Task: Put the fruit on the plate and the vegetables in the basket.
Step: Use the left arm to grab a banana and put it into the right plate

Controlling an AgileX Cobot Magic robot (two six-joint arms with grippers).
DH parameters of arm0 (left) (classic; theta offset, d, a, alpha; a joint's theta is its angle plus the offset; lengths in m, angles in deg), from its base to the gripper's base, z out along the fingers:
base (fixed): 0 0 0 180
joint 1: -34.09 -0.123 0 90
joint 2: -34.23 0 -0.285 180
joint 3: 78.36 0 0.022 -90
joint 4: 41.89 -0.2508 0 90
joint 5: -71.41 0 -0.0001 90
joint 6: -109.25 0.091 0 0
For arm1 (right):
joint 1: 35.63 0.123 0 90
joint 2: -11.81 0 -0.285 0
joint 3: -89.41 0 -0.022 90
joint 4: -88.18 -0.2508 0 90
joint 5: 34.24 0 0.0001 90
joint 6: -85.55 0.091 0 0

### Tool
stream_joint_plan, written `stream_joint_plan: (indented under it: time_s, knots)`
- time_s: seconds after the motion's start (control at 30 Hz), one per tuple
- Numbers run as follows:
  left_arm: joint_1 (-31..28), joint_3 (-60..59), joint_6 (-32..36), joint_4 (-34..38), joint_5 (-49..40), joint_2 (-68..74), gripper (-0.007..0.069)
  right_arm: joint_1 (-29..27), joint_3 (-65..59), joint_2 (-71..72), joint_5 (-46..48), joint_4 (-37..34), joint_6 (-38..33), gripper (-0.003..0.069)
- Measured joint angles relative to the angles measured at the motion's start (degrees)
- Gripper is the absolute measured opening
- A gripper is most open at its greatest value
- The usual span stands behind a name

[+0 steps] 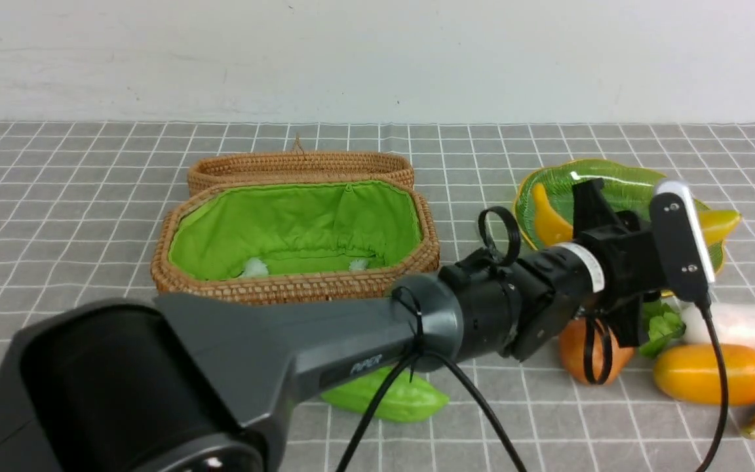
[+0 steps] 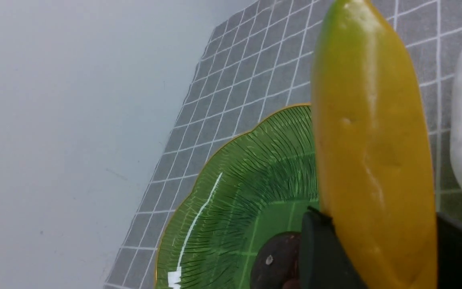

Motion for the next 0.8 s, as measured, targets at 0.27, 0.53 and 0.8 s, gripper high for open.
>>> stream_joint_plan:
  time_s: [0.27,0.53,0.8]
  knots:
    - [-0.11,3.04,-5.02,3.59,-14.14,-2.95,0.0304,0.0,0.0,0.0,0.0,0.0,0.0,0.024]
    - [-2.17,18.01,-7.5,8.16,-56.1,-9.05,0.0304,0.0,0.0,0.0,0.0,0.0,0.0,0.024]
    - [-5.78,23.34,7.2,10.54,-56.47,-7.53,0.0304,0.0,0.0,0.0,0.0,0.0,0.0,0.024]
